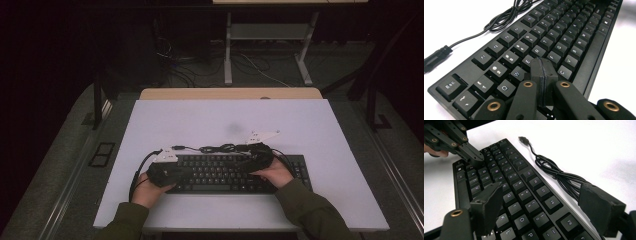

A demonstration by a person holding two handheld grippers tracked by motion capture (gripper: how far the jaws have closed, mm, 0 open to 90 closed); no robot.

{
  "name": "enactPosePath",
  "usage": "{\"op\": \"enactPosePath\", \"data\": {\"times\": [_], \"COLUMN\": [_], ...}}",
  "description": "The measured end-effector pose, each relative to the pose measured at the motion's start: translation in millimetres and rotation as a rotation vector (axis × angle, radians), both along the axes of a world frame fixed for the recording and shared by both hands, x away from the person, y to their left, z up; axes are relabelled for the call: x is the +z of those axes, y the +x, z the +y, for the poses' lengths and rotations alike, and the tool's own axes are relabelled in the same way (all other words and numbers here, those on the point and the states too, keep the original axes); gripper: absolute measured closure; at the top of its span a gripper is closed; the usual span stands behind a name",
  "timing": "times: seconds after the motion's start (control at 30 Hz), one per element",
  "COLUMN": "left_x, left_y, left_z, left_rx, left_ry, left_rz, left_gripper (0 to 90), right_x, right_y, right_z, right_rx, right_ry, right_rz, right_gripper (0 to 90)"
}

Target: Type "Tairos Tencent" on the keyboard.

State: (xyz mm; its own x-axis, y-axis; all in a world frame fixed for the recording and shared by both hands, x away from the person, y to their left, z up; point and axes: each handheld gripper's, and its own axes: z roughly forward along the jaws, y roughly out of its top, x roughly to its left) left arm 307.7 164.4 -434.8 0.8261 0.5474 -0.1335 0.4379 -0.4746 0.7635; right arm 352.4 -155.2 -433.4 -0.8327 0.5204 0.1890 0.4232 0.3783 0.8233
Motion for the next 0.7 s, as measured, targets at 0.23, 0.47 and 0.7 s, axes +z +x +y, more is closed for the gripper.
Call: {"op": "enactPosePath", "data": {"times": [0.23, 0.47, 0.7], "left_x": [4.0, 8.1, 11.4], "left_y": [-1.1, -1.8, -3.7], "left_z": [0.5, 3.5, 4.0], "left_rx": [0.001, -0.003, -0.012], "left_ry": [-0.011, -0.023, -0.038], "left_rz": [-0.007, -0.017, -0.009], "left_gripper": [89.3, 89.3, 89.3], "right_x": [0.3, 0.2, 0.0], "right_y": [-0.2, -0.1, -0.1], "right_z": [-0.2, -0.3, -0.3], "right_rx": [-0.001, 0.0, 0.0], "right_ry": [0.002, 0.001, 0.001], "right_rz": [0.0, 0.0, 0.0], "right_gripper": [19.8, 19.8, 19.8]}}
